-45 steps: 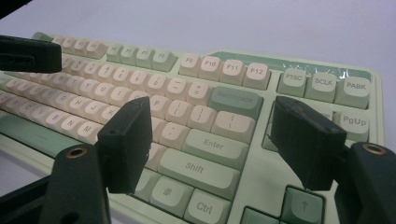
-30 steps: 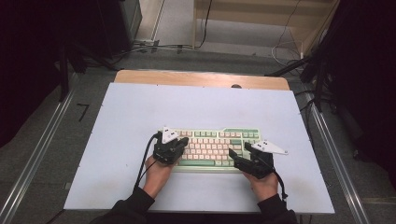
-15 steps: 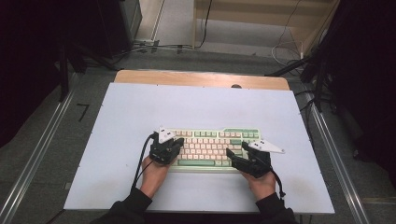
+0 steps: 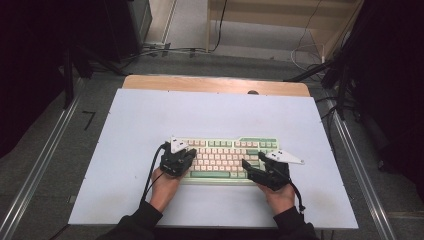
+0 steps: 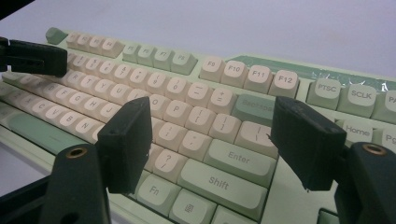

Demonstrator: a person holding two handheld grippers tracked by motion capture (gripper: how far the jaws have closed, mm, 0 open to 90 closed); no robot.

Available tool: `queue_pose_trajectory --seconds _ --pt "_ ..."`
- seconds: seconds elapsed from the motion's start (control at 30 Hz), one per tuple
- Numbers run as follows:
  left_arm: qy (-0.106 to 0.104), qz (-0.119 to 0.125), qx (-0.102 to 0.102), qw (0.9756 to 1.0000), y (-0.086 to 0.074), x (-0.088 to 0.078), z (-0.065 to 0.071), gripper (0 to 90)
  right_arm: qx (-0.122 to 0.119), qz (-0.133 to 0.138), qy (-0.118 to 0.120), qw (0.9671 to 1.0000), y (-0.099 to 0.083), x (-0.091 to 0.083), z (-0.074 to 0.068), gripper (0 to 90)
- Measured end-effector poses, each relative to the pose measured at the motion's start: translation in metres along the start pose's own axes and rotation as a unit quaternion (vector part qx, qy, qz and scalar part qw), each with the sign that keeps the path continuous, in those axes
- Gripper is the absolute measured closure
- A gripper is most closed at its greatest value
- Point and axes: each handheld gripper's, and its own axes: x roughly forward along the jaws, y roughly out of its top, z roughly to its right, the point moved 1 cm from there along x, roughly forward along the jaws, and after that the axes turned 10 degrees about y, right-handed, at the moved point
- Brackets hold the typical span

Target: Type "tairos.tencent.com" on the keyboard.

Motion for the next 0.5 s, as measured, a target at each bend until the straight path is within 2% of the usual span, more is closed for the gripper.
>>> queue_pose_trajectory --seconds 0.27,0.33,0.5 --pt "0.001 -0.003 -0.003 1.0000 -0.0001 0.0007 -0.0003 90.0 -0.001 0.000 0.000 1.0000 0.0000 0.0001 0.0001 27.9" --pt "0.000 -0.010 0.001 1.0000 -0.0010 0.0022 -0.0008 90.0 -0.001 0.000 0.000 1.0000 -0.0001 0.0002 -0.0001 27.9" --pt "-0.006 -0.004 -0.010 0.9999 -0.0007 0.0007 -0.0017 90.0 0.000 -0.001 0.000 1.0000 -0.0002 0.0002 -0.0003 27.9"
